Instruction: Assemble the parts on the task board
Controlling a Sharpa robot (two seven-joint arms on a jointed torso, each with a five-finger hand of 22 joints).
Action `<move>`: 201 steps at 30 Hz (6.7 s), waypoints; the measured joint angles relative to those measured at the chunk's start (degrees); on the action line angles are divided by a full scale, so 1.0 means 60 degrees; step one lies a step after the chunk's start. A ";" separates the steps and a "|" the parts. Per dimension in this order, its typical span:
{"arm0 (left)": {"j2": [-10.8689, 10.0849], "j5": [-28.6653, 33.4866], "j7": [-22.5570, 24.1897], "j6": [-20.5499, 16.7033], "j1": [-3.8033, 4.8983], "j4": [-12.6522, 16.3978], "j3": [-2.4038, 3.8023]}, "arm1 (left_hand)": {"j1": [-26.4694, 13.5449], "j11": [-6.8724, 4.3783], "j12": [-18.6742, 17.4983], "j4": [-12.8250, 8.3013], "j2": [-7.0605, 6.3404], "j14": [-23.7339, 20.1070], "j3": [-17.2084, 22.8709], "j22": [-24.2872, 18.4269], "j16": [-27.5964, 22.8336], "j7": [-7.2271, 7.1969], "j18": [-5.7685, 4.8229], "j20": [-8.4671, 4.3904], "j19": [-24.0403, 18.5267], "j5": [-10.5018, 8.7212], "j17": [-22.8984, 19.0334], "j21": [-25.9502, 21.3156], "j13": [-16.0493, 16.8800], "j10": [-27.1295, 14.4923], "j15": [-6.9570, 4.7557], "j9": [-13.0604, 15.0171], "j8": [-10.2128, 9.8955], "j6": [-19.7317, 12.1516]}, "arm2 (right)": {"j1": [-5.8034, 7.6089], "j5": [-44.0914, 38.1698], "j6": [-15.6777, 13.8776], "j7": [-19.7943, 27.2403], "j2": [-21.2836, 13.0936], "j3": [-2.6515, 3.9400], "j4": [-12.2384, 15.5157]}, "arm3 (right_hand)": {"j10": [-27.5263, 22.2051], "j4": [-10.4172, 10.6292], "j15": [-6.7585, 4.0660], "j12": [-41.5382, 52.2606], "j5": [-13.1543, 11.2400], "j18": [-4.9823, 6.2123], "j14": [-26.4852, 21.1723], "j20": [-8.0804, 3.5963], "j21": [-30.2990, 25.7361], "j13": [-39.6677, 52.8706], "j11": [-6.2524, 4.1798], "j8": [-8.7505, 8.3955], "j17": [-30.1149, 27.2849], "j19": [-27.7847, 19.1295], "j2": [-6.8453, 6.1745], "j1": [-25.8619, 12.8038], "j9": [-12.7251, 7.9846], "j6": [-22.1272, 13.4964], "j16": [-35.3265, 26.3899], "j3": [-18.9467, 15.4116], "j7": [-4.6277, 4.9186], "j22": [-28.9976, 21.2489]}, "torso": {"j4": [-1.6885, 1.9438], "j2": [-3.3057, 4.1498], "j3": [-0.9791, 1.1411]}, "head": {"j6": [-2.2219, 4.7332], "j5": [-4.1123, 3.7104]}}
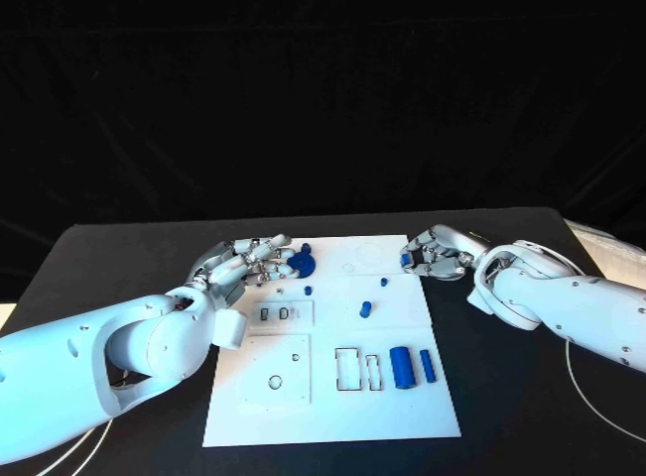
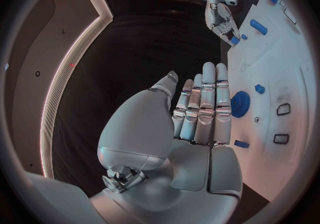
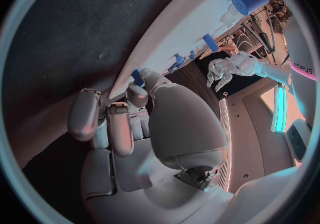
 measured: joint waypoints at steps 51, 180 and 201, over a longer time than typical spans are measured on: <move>0.0038 0.0006 -0.0056 0.0060 -0.0003 -0.0223 -0.0003 | 0.0000 0.0036 0.0000 0.0000 0.0000 0.0000 0.0000 0.0000 -0.0041 0.0000 0.0001 0.0000 0.0000 0.0000 0.0000 0.0000 -0.0006 -0.0036 0.0000 0.0000 0.0000 0.0000 | 0.0209 0.0764 -0.0945 -0.0386 0.0066 0.0034 0.1540 | 0.0132 -0.0340 -0.0346 -0.0603 -0.1068 0.0001 0.0000 -0.0259 0.0040 -0.0505 -0.0343 0.0540 0.0003 -0.0020 0.0771 0.0006 0.0203 0.0982 -0.0001 0.0531 -0.0298 0.0007 | 0.0005 -0.0044 -0.0028 | 0.0063 0.0120; -0.0013 -0.0513 -0.0697 -0.0175 -0.0028 -0.0782 -0.0005 | -0.0727 -0.0884 0.2107 -0.0113 -0.0479 0.2857 0.0642 0.1744 0.7390 -0.0687 -0.0001 -0.0890 0.1960 0.0000 0.6578 0.2981 0.1188 0.1677 -0.0888 0.0199 0.0460 0.0520 | -0.0032 -0.1764 -0.1493 -0.0761 0.0533 -0.0122 0.3802 | -0.0722 0.0083 -0.0170 -0.1603 -0.0172 0.0001 -0.0036 -0.0016 -0.0334 -0.1341 -0.0037 -0.0175 0.0002 -0.0260 -0.0107 -0.1020 -0.0030 0.0043 -0.0277 -0.0904 -0.0017 -0.0651 | 0.0109 -0.0468 -0.0320 | -0.0563 0.0851; 0.0527 -0.7017 -0.7343 0.2367 0.0878 -0.1620 -0.0006 | -0.2136 -0.1265 0.9434 0.1690 -0.0227 0.2868 -0.1409 0.8006 1.1230 -0.1223 -0.0595 -0.1161 0.2536 -0.0332 0.8712 0.8494 0.7943 0.0757 -0.1166 0.2936 0.4035 -0.0337 | 0.0977 -0.0305 -0.1083 -0.0957 -0.1780 -0.0106 0.4207 | -0.0645 0.0097 -0.0171 -0.1600 0.0053 0.0000 -0.0035 -0.0106 -0.0525 -0.1419 -0.0088 0.0000 0.0000 -0.0354 0.0328 -0.0505 -0.0020 0.0298 -0.0479 -0.0905 -0.0125 -0.0915 | -0.0104 -0.0938 -0.0100 | -0.0855 0.1174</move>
